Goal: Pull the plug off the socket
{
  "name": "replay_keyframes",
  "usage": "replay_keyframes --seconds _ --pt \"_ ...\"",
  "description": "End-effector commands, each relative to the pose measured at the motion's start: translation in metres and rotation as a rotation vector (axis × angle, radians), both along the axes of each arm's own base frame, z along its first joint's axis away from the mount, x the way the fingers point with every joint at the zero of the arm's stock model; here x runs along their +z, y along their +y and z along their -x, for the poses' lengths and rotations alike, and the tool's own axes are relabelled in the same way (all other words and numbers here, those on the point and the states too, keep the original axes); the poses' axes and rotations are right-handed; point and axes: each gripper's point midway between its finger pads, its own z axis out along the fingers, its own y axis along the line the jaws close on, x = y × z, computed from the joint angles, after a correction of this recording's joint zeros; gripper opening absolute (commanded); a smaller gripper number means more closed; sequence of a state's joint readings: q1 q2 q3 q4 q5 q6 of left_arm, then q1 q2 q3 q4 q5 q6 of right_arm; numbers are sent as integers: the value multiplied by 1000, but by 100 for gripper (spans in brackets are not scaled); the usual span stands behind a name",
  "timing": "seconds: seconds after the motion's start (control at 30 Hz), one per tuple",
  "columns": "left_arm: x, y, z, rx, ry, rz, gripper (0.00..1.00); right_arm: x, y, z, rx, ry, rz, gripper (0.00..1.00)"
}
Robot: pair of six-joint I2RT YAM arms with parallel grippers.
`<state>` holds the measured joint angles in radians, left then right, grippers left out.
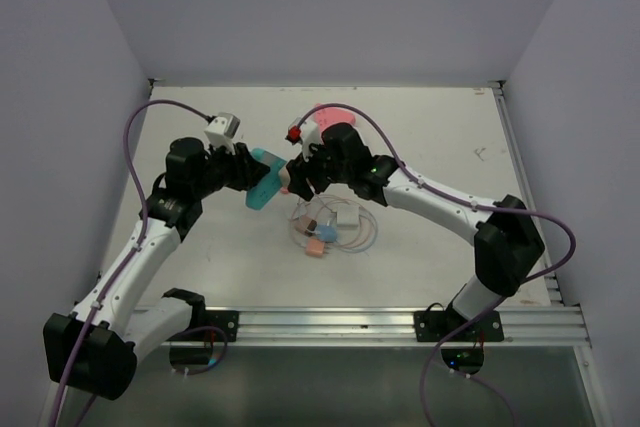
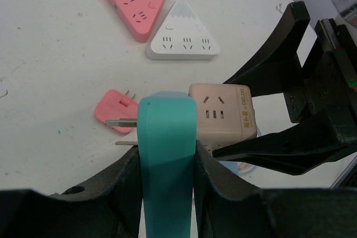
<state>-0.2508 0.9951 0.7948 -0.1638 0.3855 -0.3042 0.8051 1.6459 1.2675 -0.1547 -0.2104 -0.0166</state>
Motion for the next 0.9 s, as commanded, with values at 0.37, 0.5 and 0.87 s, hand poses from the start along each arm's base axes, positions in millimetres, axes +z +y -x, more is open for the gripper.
replay_keyframes --seconds 0.37,0.5,0.87 --pt "30 62 -33 333 -108 -180 0 4 -49 39 -147 151 48 0" --pt "27 74 -35 399 -91 -207 0 -5 -57 51 -142 191 76 0" --pt "24 95 -35 503 -67 -270 0 3 -75 67 -148 235 120 0"
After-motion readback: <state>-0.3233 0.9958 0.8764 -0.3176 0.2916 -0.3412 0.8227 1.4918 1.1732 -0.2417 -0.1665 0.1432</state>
